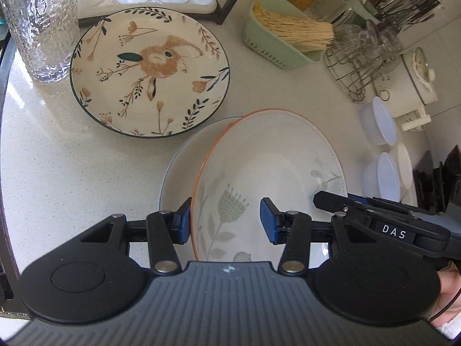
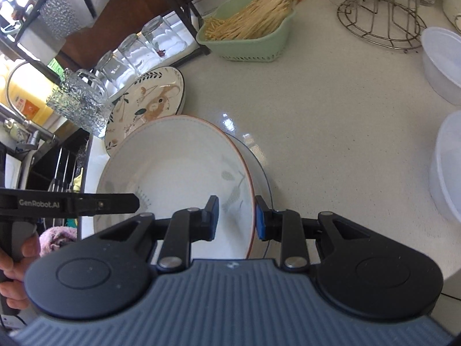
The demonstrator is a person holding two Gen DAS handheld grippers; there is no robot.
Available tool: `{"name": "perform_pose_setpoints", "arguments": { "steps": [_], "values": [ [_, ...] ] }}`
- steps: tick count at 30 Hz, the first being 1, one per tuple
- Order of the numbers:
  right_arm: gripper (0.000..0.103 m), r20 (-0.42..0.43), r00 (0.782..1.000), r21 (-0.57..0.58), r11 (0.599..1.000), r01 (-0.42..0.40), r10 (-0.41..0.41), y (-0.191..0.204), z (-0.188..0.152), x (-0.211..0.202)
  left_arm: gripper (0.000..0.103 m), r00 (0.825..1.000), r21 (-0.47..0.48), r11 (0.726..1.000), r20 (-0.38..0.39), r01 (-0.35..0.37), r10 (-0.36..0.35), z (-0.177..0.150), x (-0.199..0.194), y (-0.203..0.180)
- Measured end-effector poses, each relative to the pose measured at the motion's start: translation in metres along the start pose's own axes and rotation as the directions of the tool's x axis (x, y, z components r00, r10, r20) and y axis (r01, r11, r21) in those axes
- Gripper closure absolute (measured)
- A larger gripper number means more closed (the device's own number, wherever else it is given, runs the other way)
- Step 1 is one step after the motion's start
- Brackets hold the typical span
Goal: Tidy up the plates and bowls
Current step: 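Lift the leaf-pattern plate with both grippers over the pink-flower plate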
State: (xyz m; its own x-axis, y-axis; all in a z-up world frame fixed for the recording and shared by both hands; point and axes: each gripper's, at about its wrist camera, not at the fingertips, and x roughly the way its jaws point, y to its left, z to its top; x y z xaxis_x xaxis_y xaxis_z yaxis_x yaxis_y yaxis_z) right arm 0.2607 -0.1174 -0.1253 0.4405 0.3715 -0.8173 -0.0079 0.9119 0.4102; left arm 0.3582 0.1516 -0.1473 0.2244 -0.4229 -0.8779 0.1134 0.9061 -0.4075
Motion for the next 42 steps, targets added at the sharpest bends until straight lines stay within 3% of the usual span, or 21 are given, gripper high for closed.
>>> {"name": "perform_pose_setpoints", "arguments": {
  "steps": [14, 27, 37, 42],
  "values": [
    [0.074, -0.061, 0.998, -0.076, 0.997, -0.005, 0.000, 0.007, 0.016, 0.022, 0.050, 0.995, -0.018, 0.995, -0.044, -0.094, 0.093, 0.005, 0.007, 0.002],
    [0.074, -0.071, 0.997, -0.108, 0.994, 0.020, -0.028, 0.012, 0.019, 0.030, 0.050, 0.993, -0.070, 0.993, -0.073, -0.098, 0.092, 0.011, 0.010, 0.008],
    [0.074, -0.030, 0.998, -0.103, 0.994, 0.048, -0.051, 0.013, 0.014, 0.027, 0.050, 0.996, -0.185, 0.979, -0.026, -0.092, 0.088, 0.018, -0.014, 0.024],
    [0.074, 0.010, 0.997, -0.132, 0.989, 0.073, -0.072, 0.018, 0.011, 0.020, 0.050, 0.996, -0.175, 0.981, 0.014, -0.085, 0.089, 0.014, -0.024, 0.022]
  ]
}}
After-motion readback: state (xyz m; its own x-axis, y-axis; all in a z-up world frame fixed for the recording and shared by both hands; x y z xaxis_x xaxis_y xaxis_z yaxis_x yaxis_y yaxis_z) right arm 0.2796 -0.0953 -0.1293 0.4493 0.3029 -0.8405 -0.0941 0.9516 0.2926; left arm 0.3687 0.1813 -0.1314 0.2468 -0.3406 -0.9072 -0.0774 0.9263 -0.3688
